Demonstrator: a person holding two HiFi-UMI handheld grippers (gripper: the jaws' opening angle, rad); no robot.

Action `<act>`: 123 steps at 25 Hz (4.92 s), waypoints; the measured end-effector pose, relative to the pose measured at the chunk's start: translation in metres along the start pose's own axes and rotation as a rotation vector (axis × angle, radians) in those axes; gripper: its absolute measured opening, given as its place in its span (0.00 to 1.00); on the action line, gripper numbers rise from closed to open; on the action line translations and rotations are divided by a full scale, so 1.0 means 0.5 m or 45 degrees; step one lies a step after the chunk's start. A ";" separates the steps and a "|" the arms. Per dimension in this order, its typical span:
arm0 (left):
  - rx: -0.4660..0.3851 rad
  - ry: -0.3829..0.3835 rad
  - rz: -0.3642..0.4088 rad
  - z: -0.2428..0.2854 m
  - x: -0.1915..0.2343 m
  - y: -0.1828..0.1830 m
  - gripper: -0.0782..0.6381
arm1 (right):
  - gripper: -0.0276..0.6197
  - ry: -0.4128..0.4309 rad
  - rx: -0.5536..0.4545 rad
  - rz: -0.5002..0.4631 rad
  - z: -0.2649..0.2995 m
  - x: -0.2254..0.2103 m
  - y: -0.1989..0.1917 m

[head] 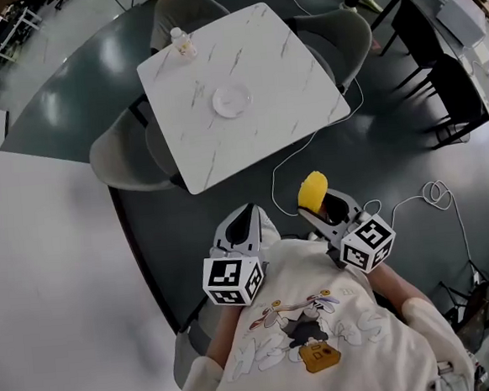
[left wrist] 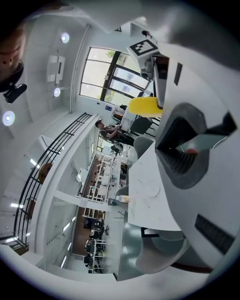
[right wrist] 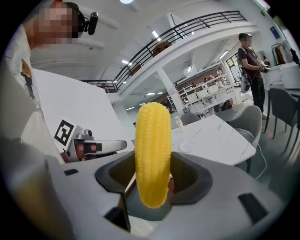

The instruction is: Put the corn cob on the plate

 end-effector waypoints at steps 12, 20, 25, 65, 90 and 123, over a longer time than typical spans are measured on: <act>0.029 -0.082 -0.019 0.010 0.177 0.053 0.12 | 0.39 -0.009 0.035 -0.055 0.179 0.068 0.088; -0.004 -0.072 -0.024 0.055 0.237 0.103 0.12 | 0.39 -0.033 0.020 -0.054 0.248 0.017 0.146; 0.008 -0.008 -0.014 0.101 0.295 0.138 0.12 | 0.39 0.023 0.039 -0.086 0.321 -0.035 0.197; 0.123 0.225 -0.238 0.423 0.476 0.238 0.12 | 0.39 0.109 0.586 -0.313 0.712 -0.336 0.330; 0.250 0.257 -0.102 0.616 0.544 0.131 0.12 | 0.39 -0.042 0.867 -0.482 0.865 -0.419 0.205; 0.385 0.326 -0.115 0.658 0.590 0.057 0.12 | 0.39 -0.127 1.191 -0.574 1.008 -0.450 0.141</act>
Point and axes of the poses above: the fingertips, and each gripper's own axes: z forward along the fingers, x to its left, y out of its top, the point moved 9 cm from there along -z, backward along the fingers, and after that the axes turned 7 degrees about x, right-handed, at the moved point
